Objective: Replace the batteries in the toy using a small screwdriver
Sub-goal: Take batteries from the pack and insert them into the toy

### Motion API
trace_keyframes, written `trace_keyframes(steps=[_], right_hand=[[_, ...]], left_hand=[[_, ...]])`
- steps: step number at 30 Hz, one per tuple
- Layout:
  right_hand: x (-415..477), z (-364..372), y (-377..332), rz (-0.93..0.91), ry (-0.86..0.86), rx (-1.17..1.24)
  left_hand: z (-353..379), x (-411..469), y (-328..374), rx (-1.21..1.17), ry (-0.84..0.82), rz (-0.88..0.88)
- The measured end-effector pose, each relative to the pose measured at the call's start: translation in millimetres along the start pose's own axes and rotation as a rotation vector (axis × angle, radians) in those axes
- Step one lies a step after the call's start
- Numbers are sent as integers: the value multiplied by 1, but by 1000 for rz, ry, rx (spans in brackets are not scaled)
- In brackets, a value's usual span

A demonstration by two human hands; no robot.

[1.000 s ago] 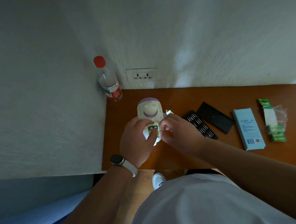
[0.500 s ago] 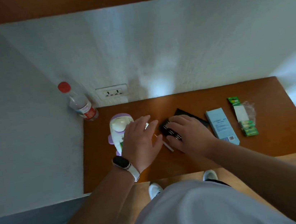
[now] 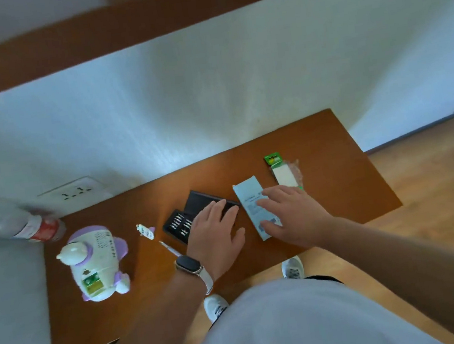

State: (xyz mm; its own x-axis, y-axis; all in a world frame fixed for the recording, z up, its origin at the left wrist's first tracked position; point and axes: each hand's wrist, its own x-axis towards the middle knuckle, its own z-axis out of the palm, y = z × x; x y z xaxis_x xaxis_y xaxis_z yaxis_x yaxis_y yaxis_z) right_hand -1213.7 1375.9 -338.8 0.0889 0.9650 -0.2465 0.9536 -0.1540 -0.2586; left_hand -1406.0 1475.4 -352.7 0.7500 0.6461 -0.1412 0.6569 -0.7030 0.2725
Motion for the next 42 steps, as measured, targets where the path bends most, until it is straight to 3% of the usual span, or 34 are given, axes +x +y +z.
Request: trace_keyframes(steps=[11, 19, 27, 42], right_hand=[[-26, 10, 118, 28, 17, 48], [-20, 28, 170, 26, -10, 105], [11, 40, 188, 98, -158, 373], [53, 57, 188, 10, -204, 445]], left_hand=[[36, 54, 98, 44, -198, 39], [68, 83, 130, 35, -270, -18], [83, 98, 137, 87, -329, -35], [94, 103, 133, 65, -296, -32]])
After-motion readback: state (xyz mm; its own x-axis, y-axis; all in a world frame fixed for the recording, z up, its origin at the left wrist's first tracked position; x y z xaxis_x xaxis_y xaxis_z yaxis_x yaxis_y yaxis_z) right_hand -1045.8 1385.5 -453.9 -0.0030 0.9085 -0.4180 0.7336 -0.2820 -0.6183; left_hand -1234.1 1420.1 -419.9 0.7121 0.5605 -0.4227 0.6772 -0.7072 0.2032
